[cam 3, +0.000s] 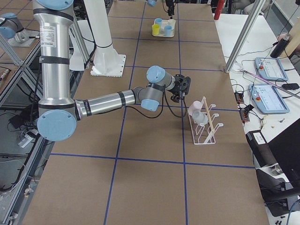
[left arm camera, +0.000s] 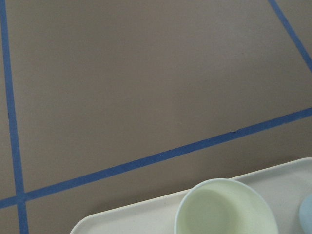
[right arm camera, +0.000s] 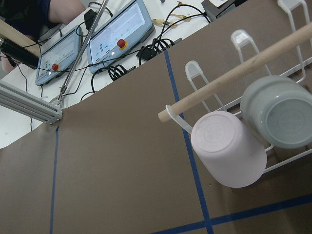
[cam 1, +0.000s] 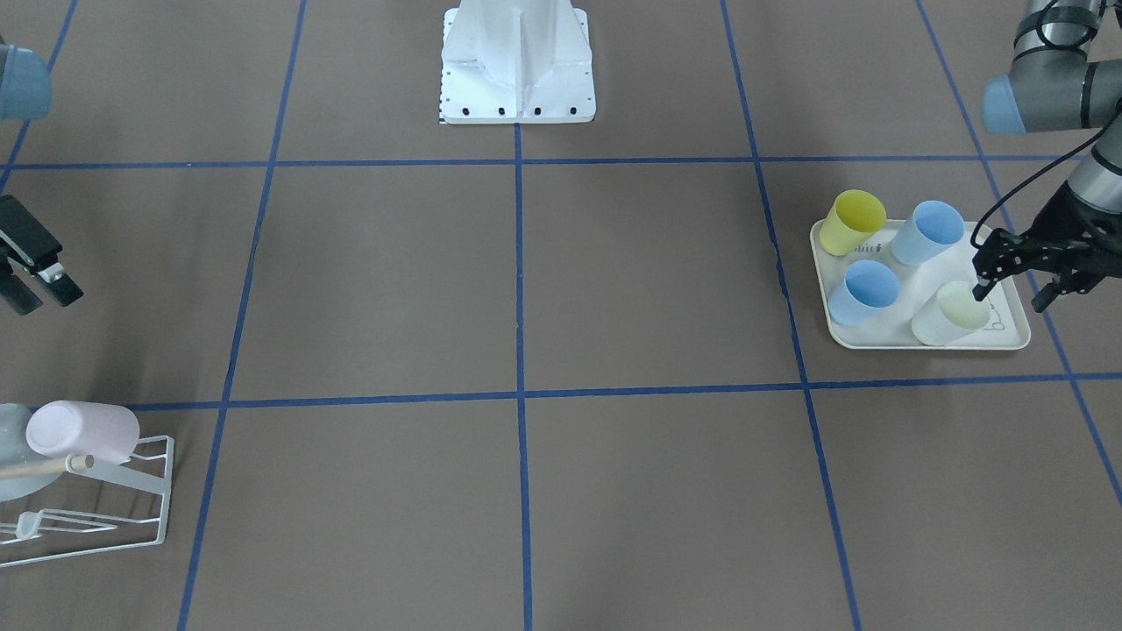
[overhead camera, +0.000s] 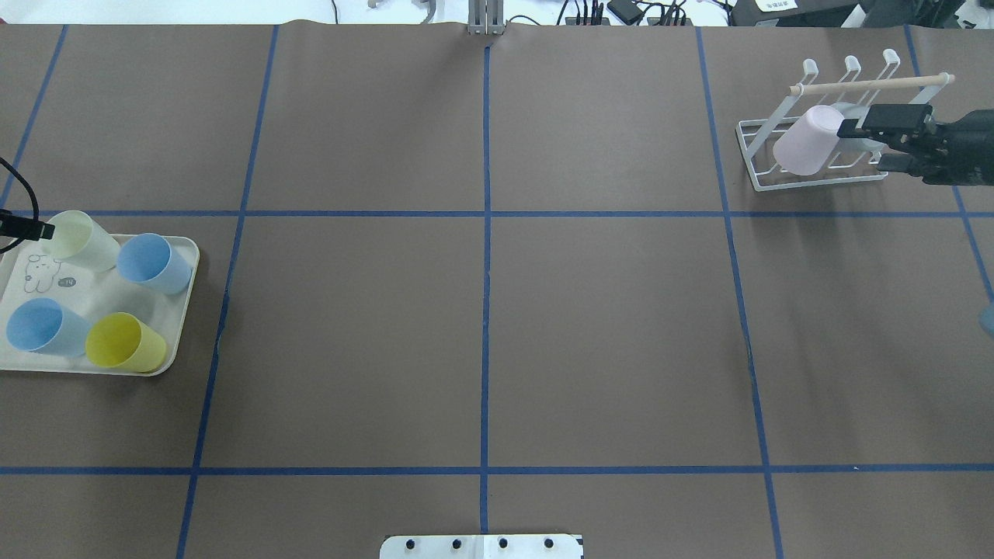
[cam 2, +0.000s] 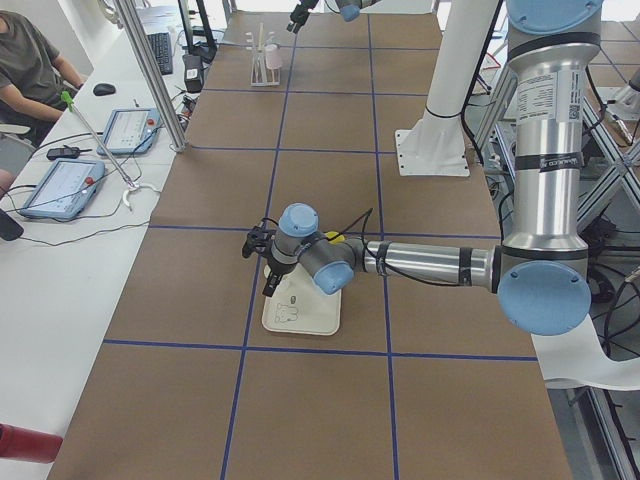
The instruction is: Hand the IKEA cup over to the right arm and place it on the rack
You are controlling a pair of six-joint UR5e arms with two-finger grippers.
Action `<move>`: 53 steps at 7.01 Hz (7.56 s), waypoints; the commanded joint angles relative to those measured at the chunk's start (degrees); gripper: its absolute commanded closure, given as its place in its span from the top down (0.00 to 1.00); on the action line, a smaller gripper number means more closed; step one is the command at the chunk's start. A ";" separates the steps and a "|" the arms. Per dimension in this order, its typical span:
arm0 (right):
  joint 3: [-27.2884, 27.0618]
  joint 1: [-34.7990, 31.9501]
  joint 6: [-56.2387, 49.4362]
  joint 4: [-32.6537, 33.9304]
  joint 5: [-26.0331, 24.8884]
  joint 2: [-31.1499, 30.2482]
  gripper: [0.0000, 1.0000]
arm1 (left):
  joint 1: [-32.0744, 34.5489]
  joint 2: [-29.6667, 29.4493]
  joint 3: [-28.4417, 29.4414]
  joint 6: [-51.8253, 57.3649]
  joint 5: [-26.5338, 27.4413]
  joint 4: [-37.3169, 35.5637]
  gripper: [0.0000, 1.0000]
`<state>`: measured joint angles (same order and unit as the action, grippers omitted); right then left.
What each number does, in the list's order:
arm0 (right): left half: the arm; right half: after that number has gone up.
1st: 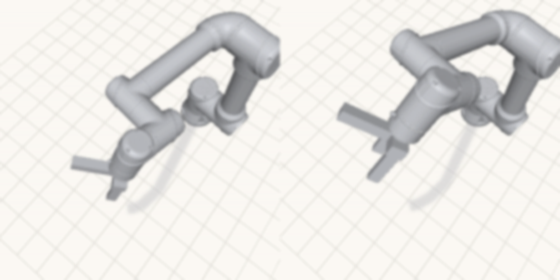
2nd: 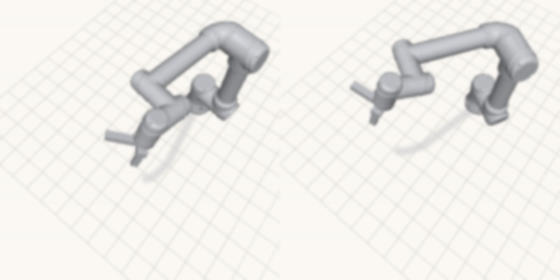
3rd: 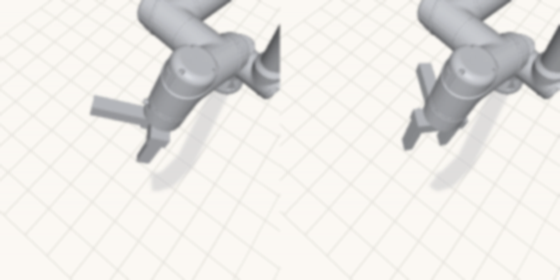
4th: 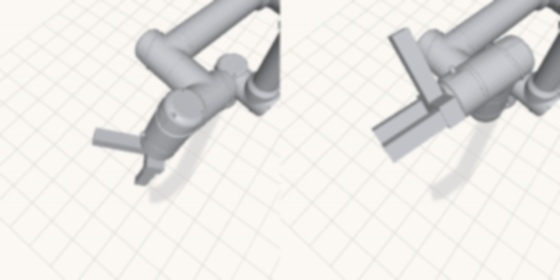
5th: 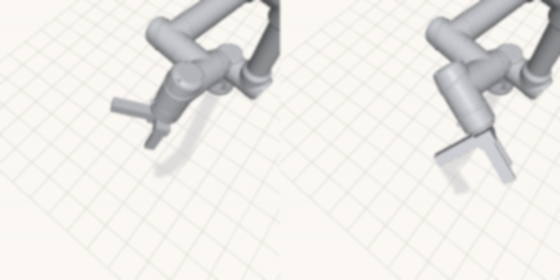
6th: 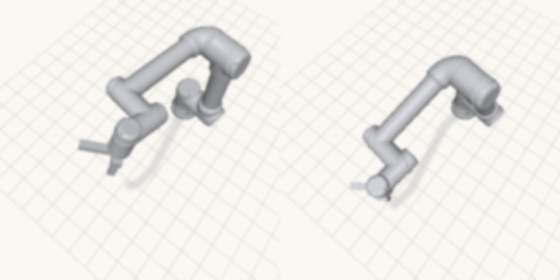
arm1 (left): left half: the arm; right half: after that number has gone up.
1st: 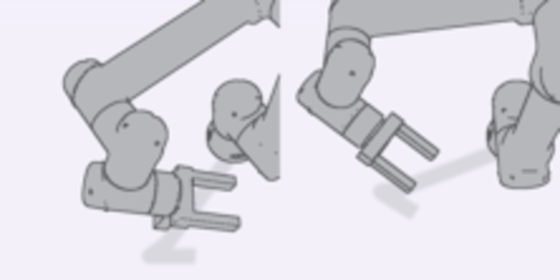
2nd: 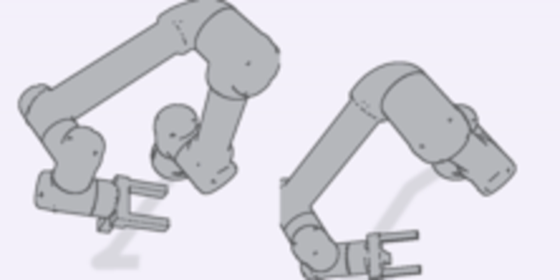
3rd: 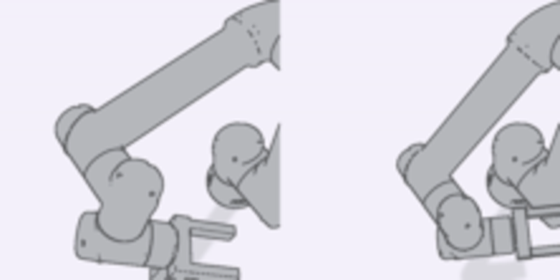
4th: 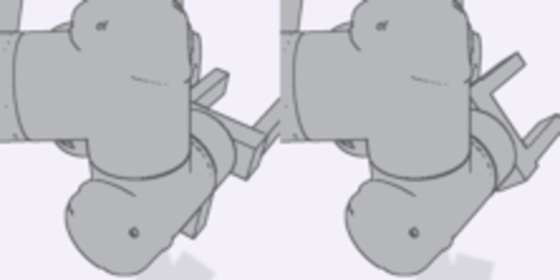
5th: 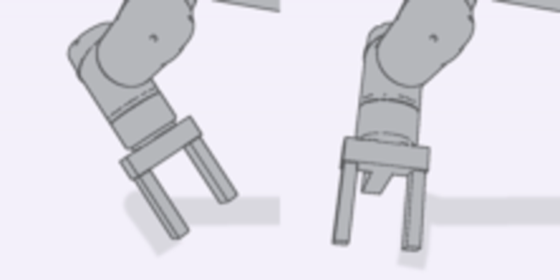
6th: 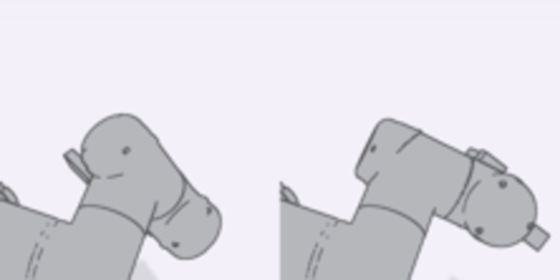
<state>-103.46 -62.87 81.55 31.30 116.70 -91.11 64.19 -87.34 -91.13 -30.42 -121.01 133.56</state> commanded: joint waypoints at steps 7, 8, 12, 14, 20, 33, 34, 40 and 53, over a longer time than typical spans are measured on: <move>-0.51 0.03 0.01 0.16 -0.07 -0.12 1.00 | 0.06 -2.93 4.56 -0.78 -7.66 -1.89 0.00; -0.51 0.12 0.01 0.16 -0.07 -0.04 1.00 | 0.06 -2.75 4.04 -0.69 -7.66 -1.90 0.00; -1.04 1.43 10.33 -0.01 0.28 1.97 1.00 | 10.51 -3.54 -1.39 -1.21 -11.27 -3.55 0.00; -1.92 2.48 23.41 -0.28 1.86 5.48 1.00 | 10.35 -9.58 -4.04 -20.19 -15.02 -2.52 0.00; -4.03 12.57 53.39 -1.07 -2.59 16.45 1.00 | -13.07 -27.49 -7.04 -84.26 0.44 24.18 0.00; -2.27 23.15 74.44 -13.64 -18.70 21.41 1.00 | -29.03 -38.00 -2.12 -92.18 18.26 36.60 0.00; -2.27 23.23 75.85 -13.64 -20.01 21.41 1.00 | -29.03 -38.08 -2.03 -92.18 18.26 36.51 0.00; -2.27 24.03 75.33 -16.08 -20.02 20.80 0.91 | -29.03 -38.96 -1.24 -92.27 18.26 36.42 0.00; 1.24 1.21 -4.20 -3.13 -19.85 1.81 0.00 | -25.25 -37.03 -1.42 -89.20 17.91 33.08 0.82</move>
<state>-102.97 -56.85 88.43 23.25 96.78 -89.12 39.01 -124.43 -92.70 -119.68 -103.17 166.79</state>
